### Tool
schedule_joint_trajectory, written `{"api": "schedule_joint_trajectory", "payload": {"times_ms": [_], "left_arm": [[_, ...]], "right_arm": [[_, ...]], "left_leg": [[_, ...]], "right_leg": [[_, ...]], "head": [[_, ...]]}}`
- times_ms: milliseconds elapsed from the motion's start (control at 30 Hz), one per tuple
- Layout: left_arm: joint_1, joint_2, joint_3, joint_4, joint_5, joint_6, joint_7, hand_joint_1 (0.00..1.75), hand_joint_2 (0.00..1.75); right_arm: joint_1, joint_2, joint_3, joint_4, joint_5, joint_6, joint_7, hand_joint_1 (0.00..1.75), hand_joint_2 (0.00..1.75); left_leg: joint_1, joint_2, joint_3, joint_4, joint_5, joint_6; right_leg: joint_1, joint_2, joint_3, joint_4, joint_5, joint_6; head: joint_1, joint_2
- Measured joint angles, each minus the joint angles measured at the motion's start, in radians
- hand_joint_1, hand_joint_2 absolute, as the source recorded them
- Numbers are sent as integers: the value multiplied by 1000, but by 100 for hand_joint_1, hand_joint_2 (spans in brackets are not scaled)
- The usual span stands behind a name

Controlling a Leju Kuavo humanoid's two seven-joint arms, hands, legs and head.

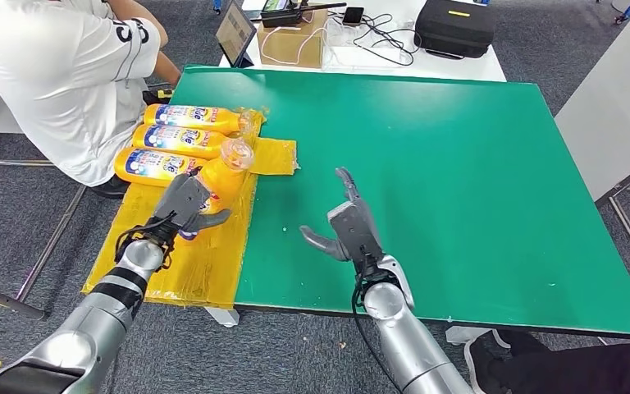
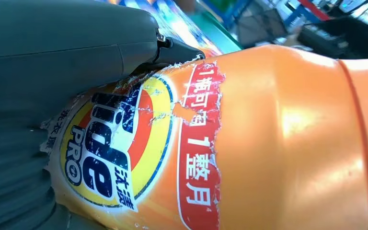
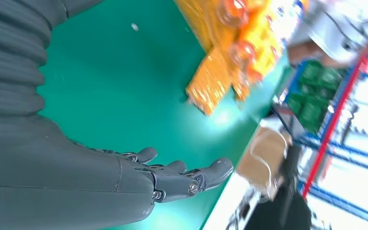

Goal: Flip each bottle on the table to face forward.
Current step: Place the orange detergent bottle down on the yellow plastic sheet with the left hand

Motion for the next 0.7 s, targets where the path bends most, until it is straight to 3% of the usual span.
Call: {"api": "schedule_joint_trajectory", "payload": {"times_ms": [267,700], "left_arm": [[-64,89,-14,123,-239,-22,-67,175,175],[-136,214,-139,243,-454,-109,-52,175,175]], "right_arm": [[28,-21,-40,-83,-59,5,-32,0,175],[26,-41,-47,-102,-87,26,-34,0,175]], "left_leg": [[0,1,1,0,0,0],[1,0,2,0,0,-1]], "right_leg": [[0,1,1,0,0,-1],[0,1,2,1,0,-1]], "head": [[0,0],[0,0]]}}
